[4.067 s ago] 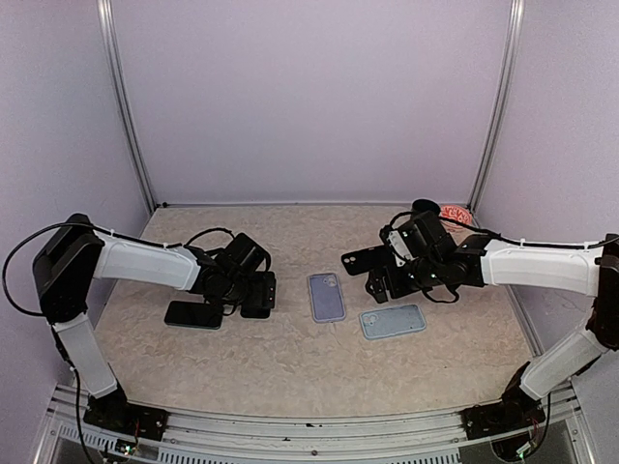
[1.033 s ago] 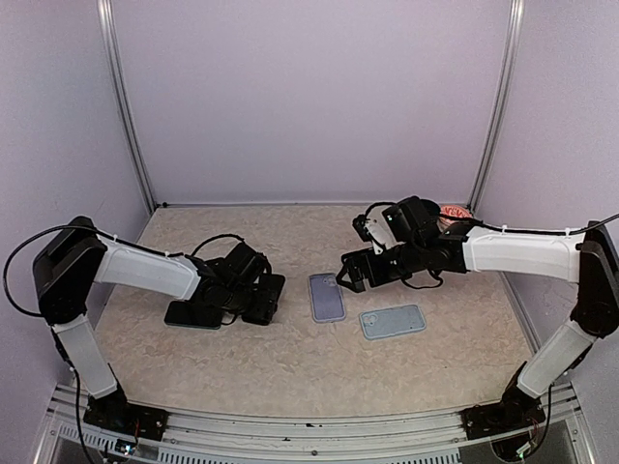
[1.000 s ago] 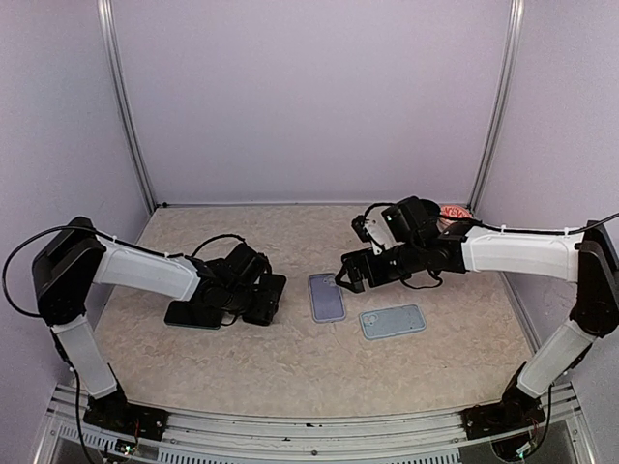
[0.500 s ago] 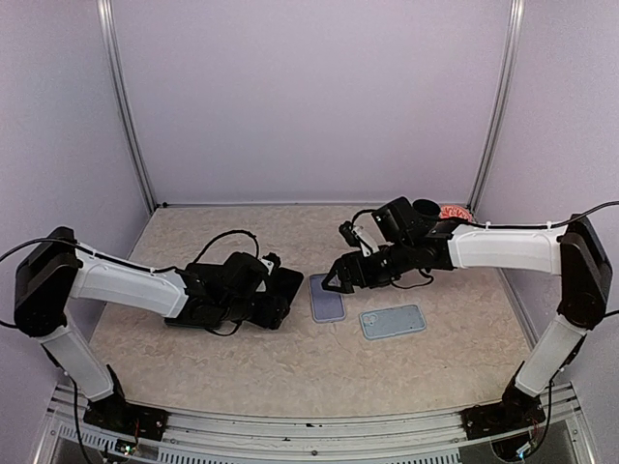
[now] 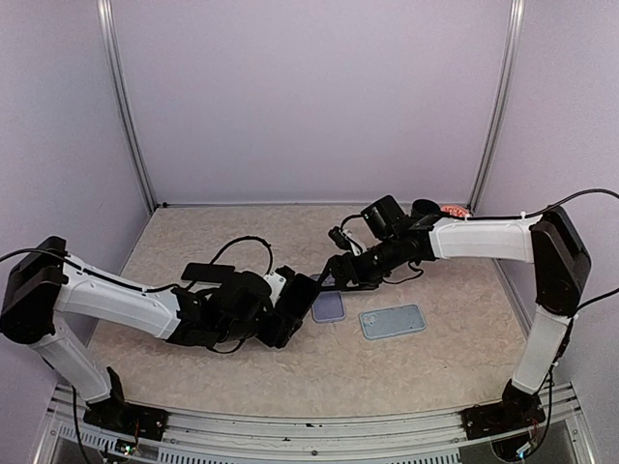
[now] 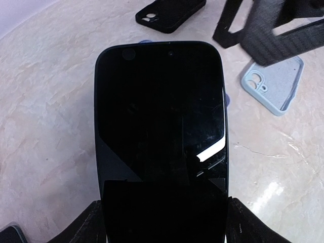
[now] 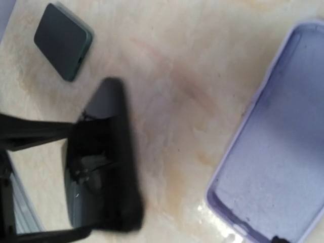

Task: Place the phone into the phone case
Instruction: Pass from the left arm to the right

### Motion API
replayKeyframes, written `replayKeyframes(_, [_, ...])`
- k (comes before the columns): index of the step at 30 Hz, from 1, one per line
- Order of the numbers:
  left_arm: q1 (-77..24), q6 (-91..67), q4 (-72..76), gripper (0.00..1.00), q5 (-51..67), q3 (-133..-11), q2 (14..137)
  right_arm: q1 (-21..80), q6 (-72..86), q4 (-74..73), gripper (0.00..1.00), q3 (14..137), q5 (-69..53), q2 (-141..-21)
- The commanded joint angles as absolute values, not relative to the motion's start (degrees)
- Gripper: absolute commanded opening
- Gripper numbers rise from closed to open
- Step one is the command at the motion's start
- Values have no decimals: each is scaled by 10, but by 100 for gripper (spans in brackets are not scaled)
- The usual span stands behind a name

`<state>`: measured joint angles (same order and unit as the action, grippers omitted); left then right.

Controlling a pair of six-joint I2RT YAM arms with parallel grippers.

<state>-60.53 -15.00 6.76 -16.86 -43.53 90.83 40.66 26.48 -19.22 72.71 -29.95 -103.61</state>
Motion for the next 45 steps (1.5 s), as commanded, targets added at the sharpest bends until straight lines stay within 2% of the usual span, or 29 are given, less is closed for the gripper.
replayKeyframes(1, [-630,-114,136,63,-187,-434,882,400,255,-218,91,757,-354,-1064])
replayKeyframes(8, [-647,-94,147,63,-182,-437,885,400,248,-219,88,770,-403,-1082])
replayKeyframes(12, [-656,-87,150,63,-189,-436,888,399,245,-220,82,771,-431,-1087])
replayKeyframes(25, [-666,-78,147,63,-202,-446,906,398,248,-228,51,774,-473,-1101])
replayKeyframes(36, [-671,-75,142,64,-209,-457,918,399,250,-222,19,768,-490,-1098])
replayKeyframes(39, [-671,-75,142,65,-210,-457,916,399,251,-219,13,767,-493,-1096])
replayKeyframes(45, [-671,-78,141,74,-210,-460,916,398,258,-209,0,765,-500,-1094])
